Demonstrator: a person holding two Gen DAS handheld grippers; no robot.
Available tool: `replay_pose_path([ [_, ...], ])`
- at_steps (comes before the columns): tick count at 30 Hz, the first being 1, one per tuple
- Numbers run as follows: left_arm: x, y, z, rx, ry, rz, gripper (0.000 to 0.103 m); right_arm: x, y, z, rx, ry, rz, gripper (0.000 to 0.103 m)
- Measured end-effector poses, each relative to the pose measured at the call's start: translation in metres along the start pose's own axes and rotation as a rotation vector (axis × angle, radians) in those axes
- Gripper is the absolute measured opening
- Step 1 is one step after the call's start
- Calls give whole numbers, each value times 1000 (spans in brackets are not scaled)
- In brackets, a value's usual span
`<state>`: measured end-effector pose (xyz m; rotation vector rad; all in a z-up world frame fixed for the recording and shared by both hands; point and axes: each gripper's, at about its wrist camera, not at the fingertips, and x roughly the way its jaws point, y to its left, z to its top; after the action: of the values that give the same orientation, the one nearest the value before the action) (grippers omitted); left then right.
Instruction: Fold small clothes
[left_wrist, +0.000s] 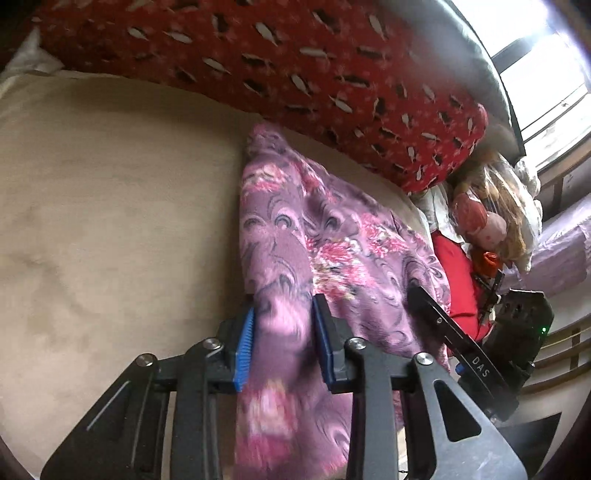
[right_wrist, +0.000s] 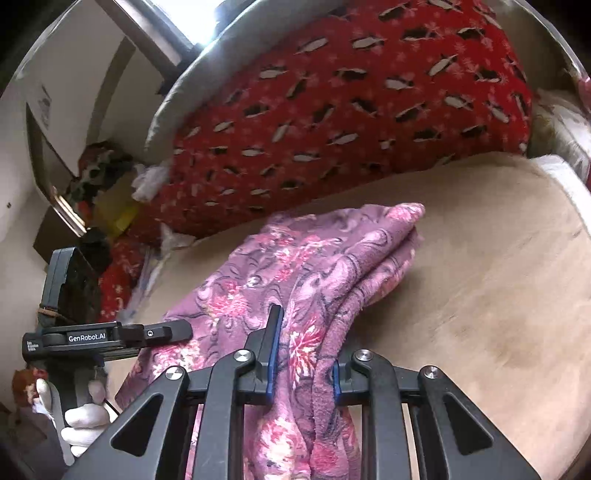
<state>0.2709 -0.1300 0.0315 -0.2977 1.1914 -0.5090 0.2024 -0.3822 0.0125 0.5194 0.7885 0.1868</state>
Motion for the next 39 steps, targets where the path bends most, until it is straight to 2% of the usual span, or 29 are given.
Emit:
replay_pose_path([
  [3,-20,18,-14,-23,-10,-31,15,5,26,-13,5,8,53,20],
  [5,-20,27,-20,-19,10,29,15,11,41,-21,10,18,77,19],
  [7,-15,37,-20,-29,31,100,15,13,45,-26,28,13,24,19],
  [9,-10,50,-19,-69,60,87,16,10,32,-30,99,12,-40,20],
  [11,-5,60,-15,-100,85,64,21,5,8,-34,178,27,-94,23],
  [12,-3,61,-13,-102,92,61,34,2,-3,-37,202,31,-122,24],
  [13,2,62,-10,-101,101,62,50,-3,-17,-40,234,32,-155,24],
  [15,8,61,-4,-102,107,52,60,-14,-41,-44,309,14,-167,25],
  [16,13,60,-1,-101,112,36,60,-22,-53,-47,361,-15,-132,25],
  [17,19,60,3,-102,125,16,60,-29,-65,-48,420,-51,-71,30],
  [20,41,55,16,-106,167,-21,61,-34,-81,-45,490,-114,30,65],
  [21,50,53,20,-105,181,-23,61,-31,-80,-44,488,-114,39,70],
  [25,77,50,25,-101,244,-30,61,8,-73,-37,421,-19,76,71],
  [26,81,48,25,-99,250,-40,64,23,-70,-36,397,21,70,71],
  [28,86,42,27,-82,248,-51,75,43,-68,-36,375,72,68,71],
  [30,89,34,29,-54,245,-53,77,56,-70,-35,375,69,94,71],
  [32,93,26,30,-31,249,-58,77,57,-72,-31,369,45,122,67],
  [34,94,21,32,-39,244,-50,74,62,-73,-27,359,55,144,45],
  [35,93,20,32,-44,243,-59,67,63,-71,-24,329,63,141,36],
  [37,88,16,31,-33,228,-38,35,61,-63,-21,262,54,123,31],
  [39,79,15,30,-21,217,-44,30,53,-57,-20,223,44,114,28],
])
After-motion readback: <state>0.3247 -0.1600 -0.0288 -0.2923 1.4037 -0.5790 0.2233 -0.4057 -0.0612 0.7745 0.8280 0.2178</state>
